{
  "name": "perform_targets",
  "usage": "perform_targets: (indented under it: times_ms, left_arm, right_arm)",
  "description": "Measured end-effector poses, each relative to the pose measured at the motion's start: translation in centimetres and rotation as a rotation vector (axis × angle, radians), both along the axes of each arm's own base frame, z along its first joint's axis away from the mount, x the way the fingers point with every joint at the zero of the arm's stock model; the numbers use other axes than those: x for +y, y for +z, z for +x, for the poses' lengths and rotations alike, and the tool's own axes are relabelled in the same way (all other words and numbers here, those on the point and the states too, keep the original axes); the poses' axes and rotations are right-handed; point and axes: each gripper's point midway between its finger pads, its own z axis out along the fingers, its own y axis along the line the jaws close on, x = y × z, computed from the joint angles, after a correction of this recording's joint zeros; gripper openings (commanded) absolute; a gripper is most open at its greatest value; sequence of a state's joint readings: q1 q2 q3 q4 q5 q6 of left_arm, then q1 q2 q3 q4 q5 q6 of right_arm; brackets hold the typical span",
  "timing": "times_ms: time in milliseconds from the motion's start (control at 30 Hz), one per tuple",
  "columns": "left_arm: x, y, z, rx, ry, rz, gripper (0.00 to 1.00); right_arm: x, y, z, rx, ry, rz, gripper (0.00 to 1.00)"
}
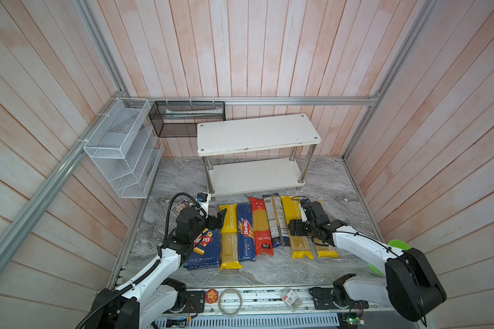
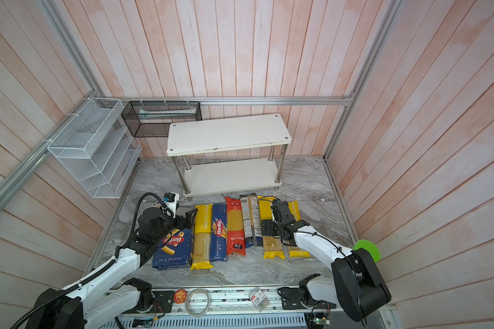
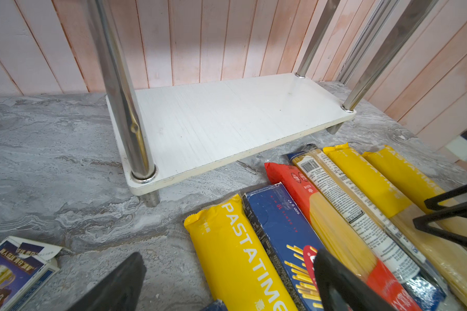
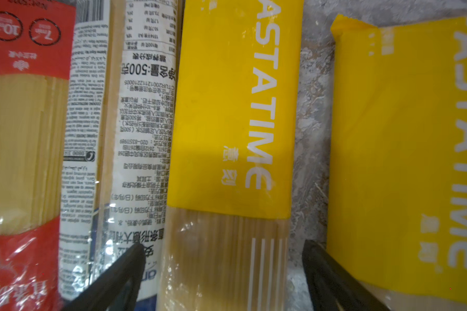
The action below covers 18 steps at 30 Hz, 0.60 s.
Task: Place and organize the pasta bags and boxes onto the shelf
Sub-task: 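Lower the right gripper over the yellow PASTATIME bag while the left arm moves forward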
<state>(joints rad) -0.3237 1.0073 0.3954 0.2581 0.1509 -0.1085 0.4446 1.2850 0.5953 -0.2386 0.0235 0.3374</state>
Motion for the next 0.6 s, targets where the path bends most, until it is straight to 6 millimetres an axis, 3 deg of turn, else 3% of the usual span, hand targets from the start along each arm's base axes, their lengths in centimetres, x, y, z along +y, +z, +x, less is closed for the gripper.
perform_targets:
  times_ms: [600]
  left_arm:
    - [0.1, 0.2, -0.3, -0.017, -0.003, -0.002, 0.99]
  right_arm:
    - [0.1, -1.9, 0.5, 0.073, 0.011, -0.073, 0.91]
